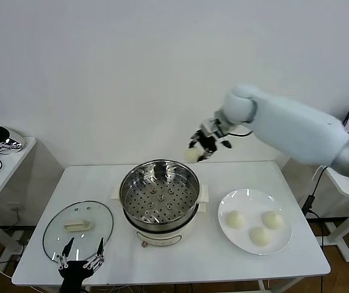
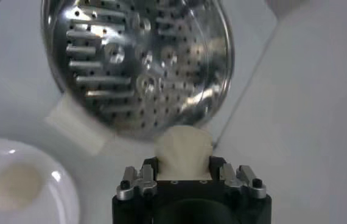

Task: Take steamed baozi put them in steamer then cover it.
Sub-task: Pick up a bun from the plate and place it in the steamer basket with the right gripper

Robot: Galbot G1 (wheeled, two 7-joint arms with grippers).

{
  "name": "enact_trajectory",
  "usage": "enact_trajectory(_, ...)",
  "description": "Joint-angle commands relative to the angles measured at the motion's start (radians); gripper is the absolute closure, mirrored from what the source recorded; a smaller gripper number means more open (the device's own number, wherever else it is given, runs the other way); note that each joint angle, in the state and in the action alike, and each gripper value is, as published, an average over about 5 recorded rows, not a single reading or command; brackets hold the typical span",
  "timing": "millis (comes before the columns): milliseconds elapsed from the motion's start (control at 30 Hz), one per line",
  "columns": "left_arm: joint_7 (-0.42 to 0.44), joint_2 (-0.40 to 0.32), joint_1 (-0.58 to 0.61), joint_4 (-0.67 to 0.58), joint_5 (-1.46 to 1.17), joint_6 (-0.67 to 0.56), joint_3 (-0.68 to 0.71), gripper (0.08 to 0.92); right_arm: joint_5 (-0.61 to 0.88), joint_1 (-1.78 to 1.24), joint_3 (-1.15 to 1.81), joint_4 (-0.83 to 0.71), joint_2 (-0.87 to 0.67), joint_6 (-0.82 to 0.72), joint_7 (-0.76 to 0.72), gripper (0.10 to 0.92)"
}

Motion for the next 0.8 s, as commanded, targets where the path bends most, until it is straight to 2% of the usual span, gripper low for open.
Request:
enact_trajectory(33,0.002,0.0,0.006,-0.004,-0.006,0.001,-0.012,0.177,-0.117,-0.001,-0.074,-0.119,0.213,0.223,0.044,0.499)
enact_trajectory(300,-0.001,-0.011,0.008,0.002,-0.005,0.0,-0.019,0.177,-0.275,-0.063,-0.103,-0.112,0.231,0.355,0.064,0.489)
enact_trajectory(567,0.0,-0.01,0.009,0.001,-0.005,0.001,-0.027,0.177,-0.453,-0.109,-0.08,-0.185,0.26,0.447,0.107,0.489)
enact_trajectory(800,0.0,-0.009,0.006,0.003,-0.006,0.001,-0.027,0.177,-0.526,-0.127,-0.063,-0.229,0.277,0.487,0.122,0.479)
